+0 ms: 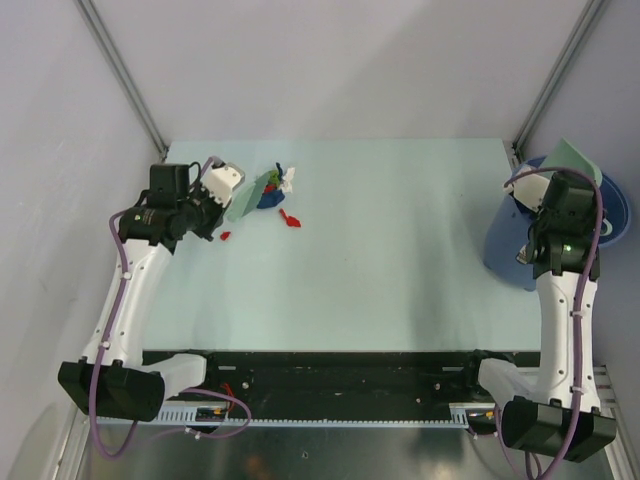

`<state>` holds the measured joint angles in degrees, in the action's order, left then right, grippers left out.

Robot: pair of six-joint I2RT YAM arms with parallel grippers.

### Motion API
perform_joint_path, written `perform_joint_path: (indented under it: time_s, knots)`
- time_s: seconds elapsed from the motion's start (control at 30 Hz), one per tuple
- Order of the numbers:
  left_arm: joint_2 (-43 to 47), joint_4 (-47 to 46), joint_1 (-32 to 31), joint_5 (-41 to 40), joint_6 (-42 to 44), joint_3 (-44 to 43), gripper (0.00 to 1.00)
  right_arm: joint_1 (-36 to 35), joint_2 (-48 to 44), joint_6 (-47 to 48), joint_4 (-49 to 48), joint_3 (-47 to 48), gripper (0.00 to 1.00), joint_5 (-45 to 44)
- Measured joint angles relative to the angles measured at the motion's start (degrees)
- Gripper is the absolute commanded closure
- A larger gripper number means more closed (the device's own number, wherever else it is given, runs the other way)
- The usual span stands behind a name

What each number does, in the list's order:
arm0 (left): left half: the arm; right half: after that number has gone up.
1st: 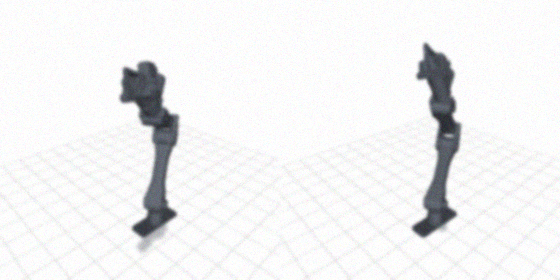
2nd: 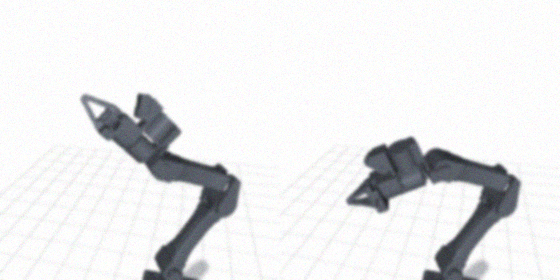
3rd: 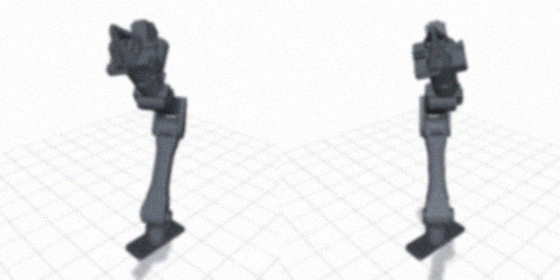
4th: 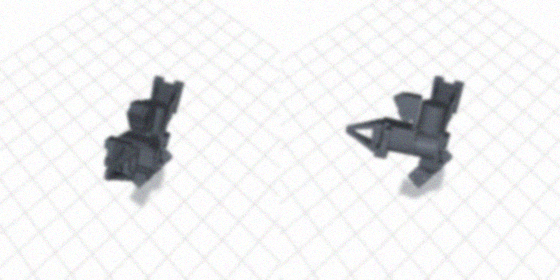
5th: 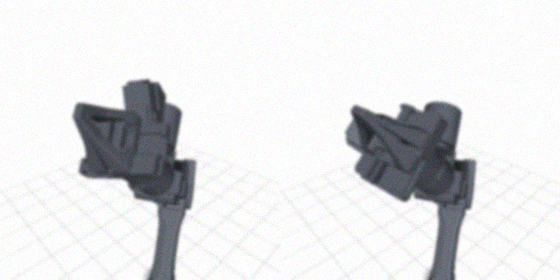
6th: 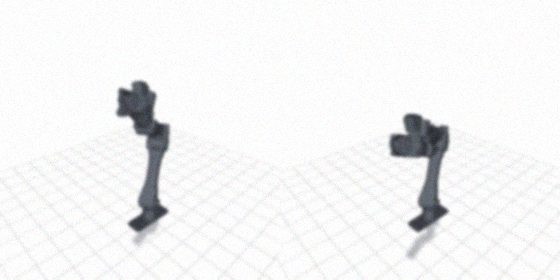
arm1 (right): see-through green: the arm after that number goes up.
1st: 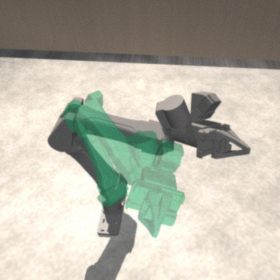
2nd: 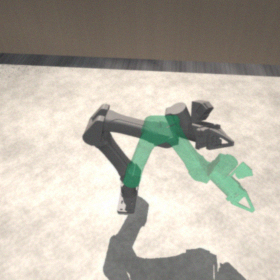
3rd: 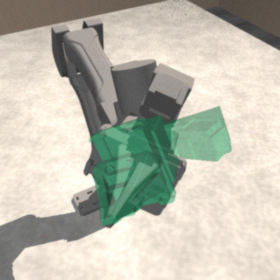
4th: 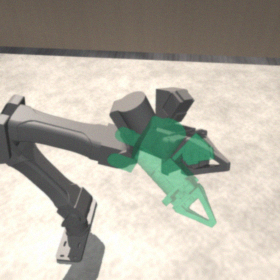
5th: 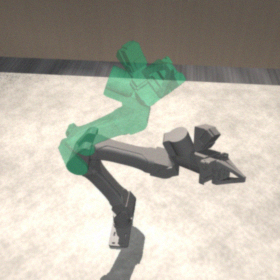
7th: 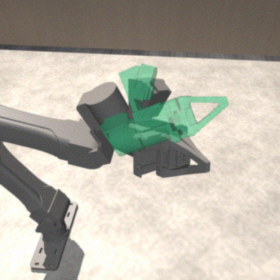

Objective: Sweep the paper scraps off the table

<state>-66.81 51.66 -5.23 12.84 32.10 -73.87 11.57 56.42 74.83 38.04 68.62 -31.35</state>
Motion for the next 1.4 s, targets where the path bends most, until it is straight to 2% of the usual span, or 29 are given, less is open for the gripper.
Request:
perform_joint_path:
  time_s: [0.37,0.47,0.73,0.93,1.07,1.2,1.33,1.4]
  knots:
    - [0.17,0.37,0.0,0.04,0.04,-0.85,1.0,-1.07,-0.02,0.59,1.31,-2.23,1.0,4.92]
    - [0.22,0.39,0.0,0.02,0.0,-1.14,1.0,-0.94,-0.02,1.09,-1.4,-2.36,1.0,3.1]
    - [0.15,0.39,0.0,-0.63,-0.24,-1.51,1.0,-0.22,-0.13,6.97,-17.07,-1.95,1.0,-5.92]
    - [-1.03,0.37,0.92,-2.47,-0.94,-1.46,1.0,-3.04,-0.79,1.64,-18.25,6.6,1.0,-7.76]
    - [-2.23,-0.13,3.02,-4.31,-1.99,-0.52,1.0,-16.57,-3.48,-3.04,-17.77,9.01,1.0,-9.4]
    - [-2.91,-0.81,5.51,-5.88,-2.82,2.62,1.0,-38.66,-3.04,-10.56,-12.87,9.62,1.0,-9.07]
    - [-2.95,-1.62,7.13,-7.67,-3.74,6.36,1.0,-54.64,4.2,-22.08,-8.17,9.92,1.0,-8.59]
    - [-2.95,-2.05,7.58,-8.57,-4.24,8.0,1.0,-59.17,10.27,-29.79,-6.78,10.05,1.0,-6.91]
